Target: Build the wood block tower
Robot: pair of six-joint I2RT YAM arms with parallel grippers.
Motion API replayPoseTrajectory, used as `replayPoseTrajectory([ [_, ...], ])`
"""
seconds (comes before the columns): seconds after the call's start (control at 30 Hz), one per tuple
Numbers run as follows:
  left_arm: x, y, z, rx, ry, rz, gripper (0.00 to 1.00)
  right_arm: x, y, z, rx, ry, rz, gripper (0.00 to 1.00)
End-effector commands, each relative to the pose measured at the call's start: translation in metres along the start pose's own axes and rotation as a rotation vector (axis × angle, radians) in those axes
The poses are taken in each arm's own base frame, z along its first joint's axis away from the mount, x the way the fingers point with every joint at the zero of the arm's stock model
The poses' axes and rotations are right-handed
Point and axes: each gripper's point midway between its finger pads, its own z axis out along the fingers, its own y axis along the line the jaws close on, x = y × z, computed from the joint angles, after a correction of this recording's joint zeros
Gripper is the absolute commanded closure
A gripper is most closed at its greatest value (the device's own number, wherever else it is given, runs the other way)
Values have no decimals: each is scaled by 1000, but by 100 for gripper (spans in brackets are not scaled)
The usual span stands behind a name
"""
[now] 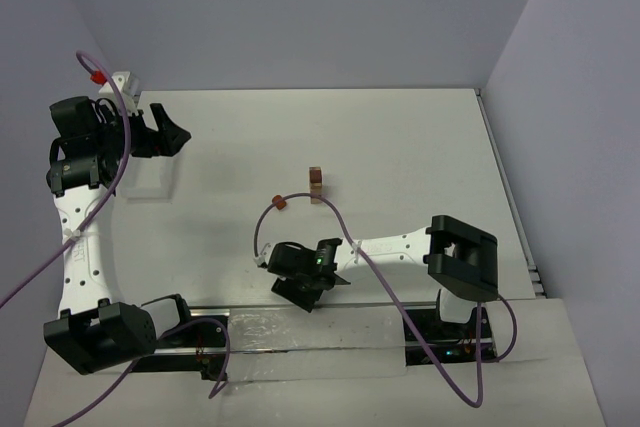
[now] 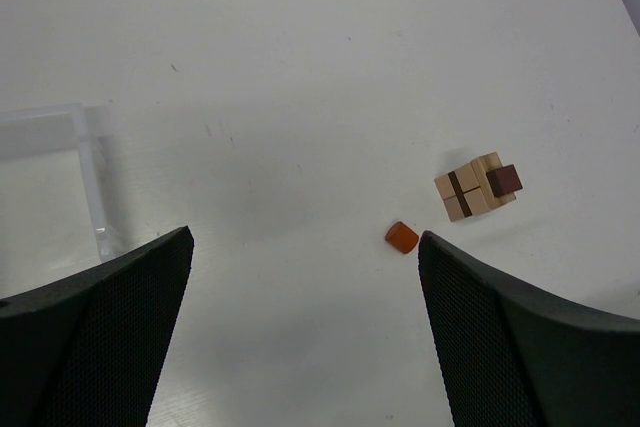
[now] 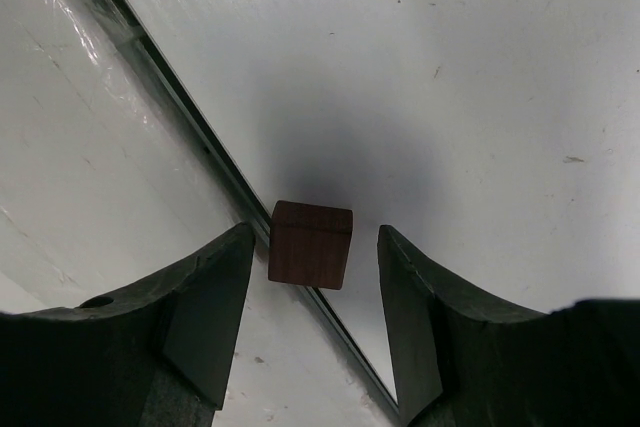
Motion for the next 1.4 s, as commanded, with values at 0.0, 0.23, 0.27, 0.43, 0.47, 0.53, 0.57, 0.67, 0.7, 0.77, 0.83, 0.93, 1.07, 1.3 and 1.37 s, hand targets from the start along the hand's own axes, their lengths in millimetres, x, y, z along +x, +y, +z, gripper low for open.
replayPoseTrajectory([
  [0.0,-19,-1,-5,-5,-71,56,1,-3,0,2,1,-27,3,41],
  [0.23,-18,-1,-4,-4,-78,53,1,-5,-6,-2,24,-43,-27,76],
  [0.27,-17,-1,-3,1,-78,53,1,-8,-8,-4,32,-49,-41,88],
  [0.43,-9,-13,-2,90,-52,96,1,-24,-31,-28,56,-85,-71,100],
  [0.47,-7,-19,-2,131,-48,104,1,-29,-42,-37,51,-93,-79,100],
  [0.53,-5,-27,-2,182,-49,118,1,-39,-55,-61,1,-114,-141,100],
  [0.57,-6,-32,-3,211,-51,119,1,-37,-64,-71,-50,-100,-127,100],
  [0.67,-6,-40,-2,267,-55,116,1,-66,-91,-119,-145,-180,-205,100],
  [0.7,-6,-41,-2,278,-54,111,1,-64,-106,-131,-154,-170,-226,97],
  [0.77,-4,-44,1,304,-45,98,1,-89,-138,-164,-118,-205,-278,93],
  [0.83,-1,-43,5,318,-35,83,1,-102,-160,-180,-82,-219,-324,91],
  [0.93,0,-46,10,331,-29,92,1,-118,-182,-193,-44,-217,-406,92],
  [1.07,5,-45,19,294,-3,113,1,-133,-199,-193,-51,-195,-467,94],
  [1.3,10,-53,24,330,25,129,1,-150,-229,-166,-71,-159,-522,97],
  [1.37,7,-55,24,334,24,134,1,-149,-236,-157,-76,-141,-537,97],
])
